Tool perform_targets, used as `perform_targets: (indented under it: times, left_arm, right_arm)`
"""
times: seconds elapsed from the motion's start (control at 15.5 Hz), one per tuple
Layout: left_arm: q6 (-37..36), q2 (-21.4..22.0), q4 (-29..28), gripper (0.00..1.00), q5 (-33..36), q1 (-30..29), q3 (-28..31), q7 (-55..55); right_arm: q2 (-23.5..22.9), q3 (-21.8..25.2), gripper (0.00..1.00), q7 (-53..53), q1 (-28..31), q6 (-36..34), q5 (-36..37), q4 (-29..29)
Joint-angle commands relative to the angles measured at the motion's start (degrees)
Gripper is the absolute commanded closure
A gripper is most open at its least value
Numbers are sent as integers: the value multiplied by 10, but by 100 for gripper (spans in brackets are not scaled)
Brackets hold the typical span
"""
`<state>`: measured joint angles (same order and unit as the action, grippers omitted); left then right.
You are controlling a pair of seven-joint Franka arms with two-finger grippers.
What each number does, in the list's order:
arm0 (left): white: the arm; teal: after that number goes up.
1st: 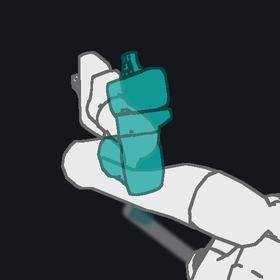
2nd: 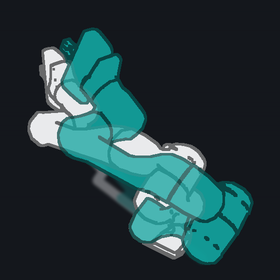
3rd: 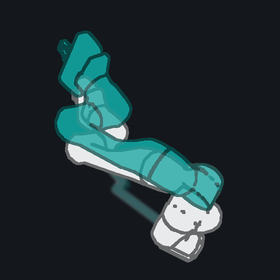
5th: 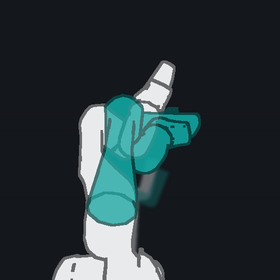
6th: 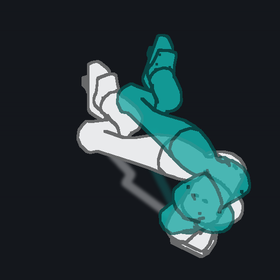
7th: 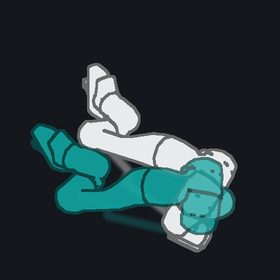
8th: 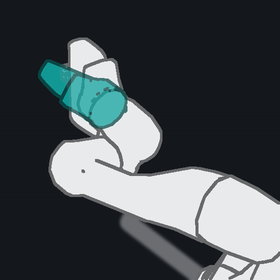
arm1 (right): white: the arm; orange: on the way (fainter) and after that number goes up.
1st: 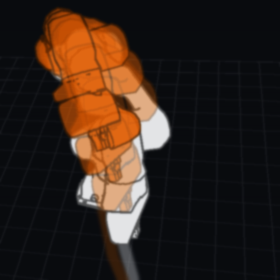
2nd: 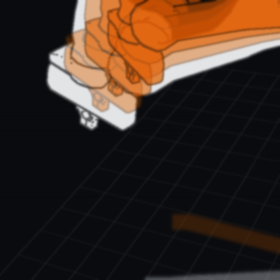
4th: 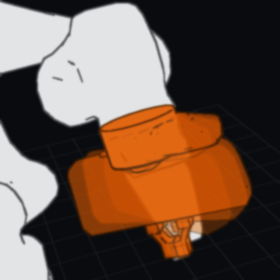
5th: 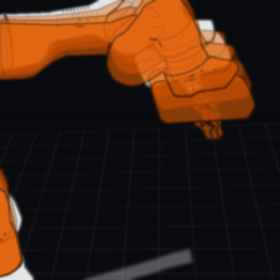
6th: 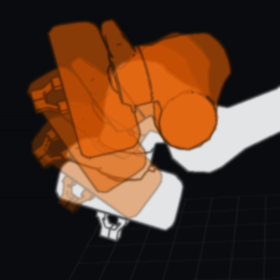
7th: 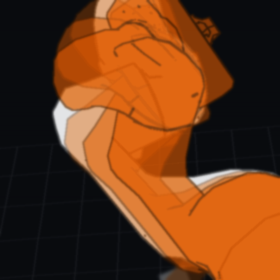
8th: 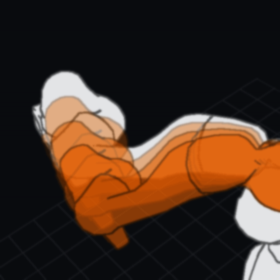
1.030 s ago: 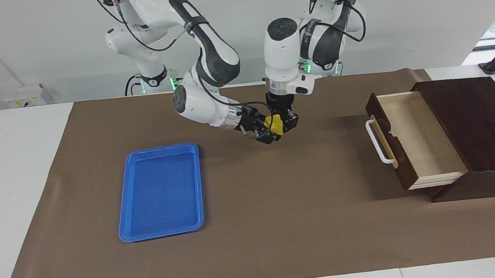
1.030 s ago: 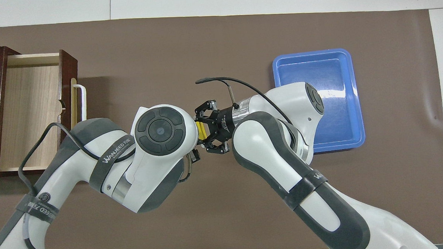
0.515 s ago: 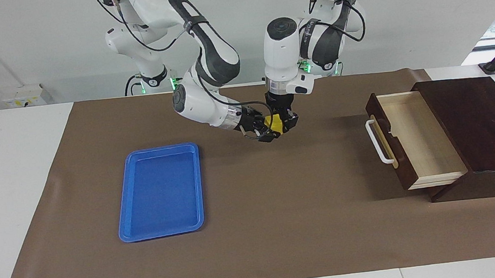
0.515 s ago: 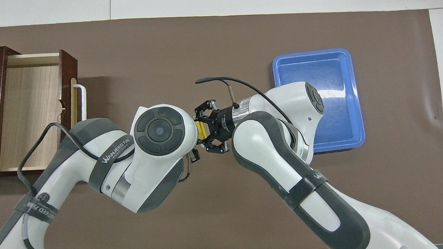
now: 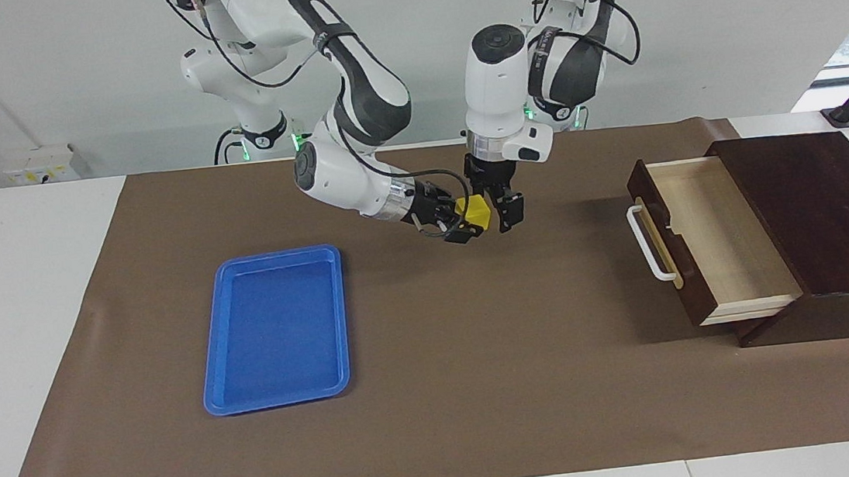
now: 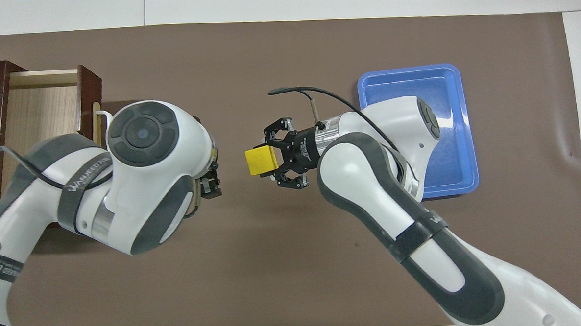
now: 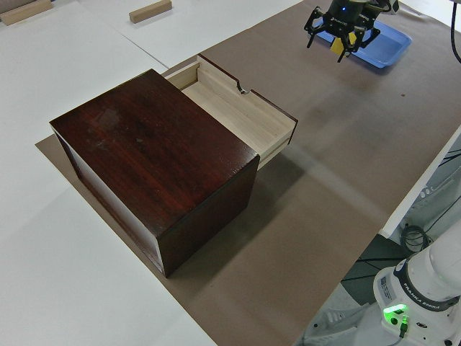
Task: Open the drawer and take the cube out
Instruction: 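Carry the cube with the right gripper while the left gripper shuts the drawer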
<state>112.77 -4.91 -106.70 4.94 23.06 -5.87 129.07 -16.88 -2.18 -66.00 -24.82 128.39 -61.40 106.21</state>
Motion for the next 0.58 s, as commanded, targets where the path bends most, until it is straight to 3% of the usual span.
perform_targets:
  times: [0.0, 0.26, 0.52]
  left_arm:
    - [-4, 17, -34, 0, -5, -66, -2, -115]
    - [31, 14, -80, 0, 57, -121, -2, -159]
    - [53, 8, -74, 0, 61, -179, -2, -244]
  right_arm:
    - [1, -2, 100, 6, 77, -38, -7, -2]
    - [0, 0, 100, 12, 161, -56, 43, 0]
    - [-13, 1, 100, 14, 227, -73, 70, 10]
